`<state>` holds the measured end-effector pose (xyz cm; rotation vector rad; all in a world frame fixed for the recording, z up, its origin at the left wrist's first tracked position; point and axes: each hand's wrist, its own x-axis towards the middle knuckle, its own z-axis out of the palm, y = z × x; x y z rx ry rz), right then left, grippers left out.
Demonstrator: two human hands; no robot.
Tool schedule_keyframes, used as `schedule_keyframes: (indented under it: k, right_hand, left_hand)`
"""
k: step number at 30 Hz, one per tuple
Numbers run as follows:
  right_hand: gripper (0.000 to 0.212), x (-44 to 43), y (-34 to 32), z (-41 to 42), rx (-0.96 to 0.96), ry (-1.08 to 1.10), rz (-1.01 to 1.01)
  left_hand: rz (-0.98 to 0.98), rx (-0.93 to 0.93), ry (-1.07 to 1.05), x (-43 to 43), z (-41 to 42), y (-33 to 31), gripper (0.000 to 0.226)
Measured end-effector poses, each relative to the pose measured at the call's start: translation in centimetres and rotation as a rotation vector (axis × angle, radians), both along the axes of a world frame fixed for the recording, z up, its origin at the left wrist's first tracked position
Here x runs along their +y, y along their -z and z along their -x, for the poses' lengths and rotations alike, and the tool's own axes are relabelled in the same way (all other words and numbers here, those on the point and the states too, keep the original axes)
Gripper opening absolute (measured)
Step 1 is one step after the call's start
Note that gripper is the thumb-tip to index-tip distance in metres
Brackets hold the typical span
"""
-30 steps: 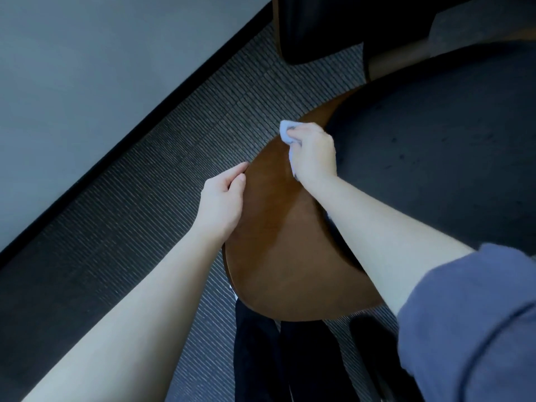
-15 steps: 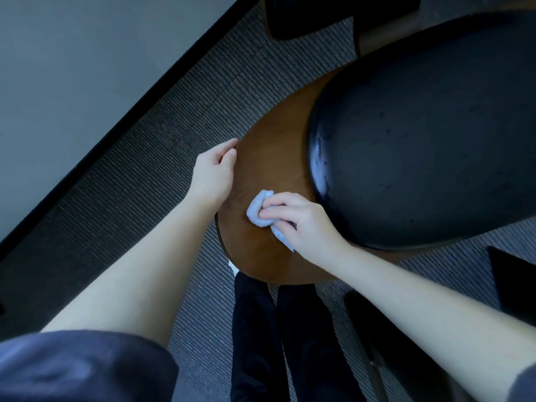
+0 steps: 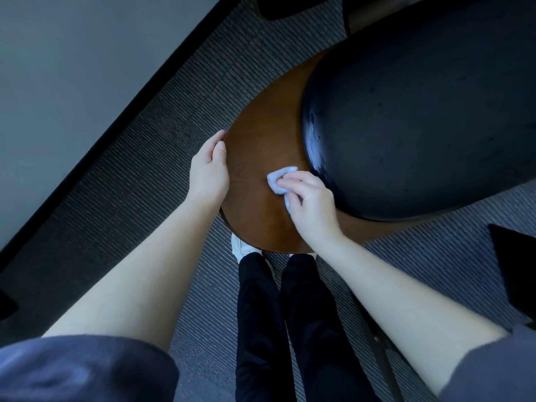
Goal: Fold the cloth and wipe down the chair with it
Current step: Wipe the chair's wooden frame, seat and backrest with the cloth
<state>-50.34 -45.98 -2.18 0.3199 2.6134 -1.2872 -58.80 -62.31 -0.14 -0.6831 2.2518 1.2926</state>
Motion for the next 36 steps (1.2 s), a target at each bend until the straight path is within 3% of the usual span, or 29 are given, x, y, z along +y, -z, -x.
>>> schedule_keyframes:
  k: [5,13,17,26,31,36]
  right_hand:
    - [0.031,-1.8,-2.8,-3.7,0.057,-0.128,0.121]
    - [0.033,4.6,-0.3,-8.8,-0.088,0.121,-0.262]
    - [0.034,4.5,-0.3,-9.9,-0.151,0.276,-0.36]
    - [0.03,-1.1,-2.6,-9.0,0.028,0.135,-0.182]
    - [0.034,5.6,-0.1,-11.7,-0.104,0.367,-0.417]
    - [0.032,7.1,1.1,-12.0,-0.165,0.528,-0.448]
  left_hand:
    - [-0.013,-0.003,-0.004,0.0,0.0,0.1,0.04]
    - [-0.101,0.0,-0.126,0.2,-2.3,-0.6,0.042]
    - [-0.156,-0.028,-0.18,0.0,-2.4,-0.4,0.042]
    - [-0.197,-0.04,-0.188,-0.1,-2.5,-0.2,0.042]
    - [-0.189,0.005,-0.19,0.1,-2.7,0.3,0.043]
    - [-0.203,0.028,-0.217,0.1,-2.7,0.8,0.043]
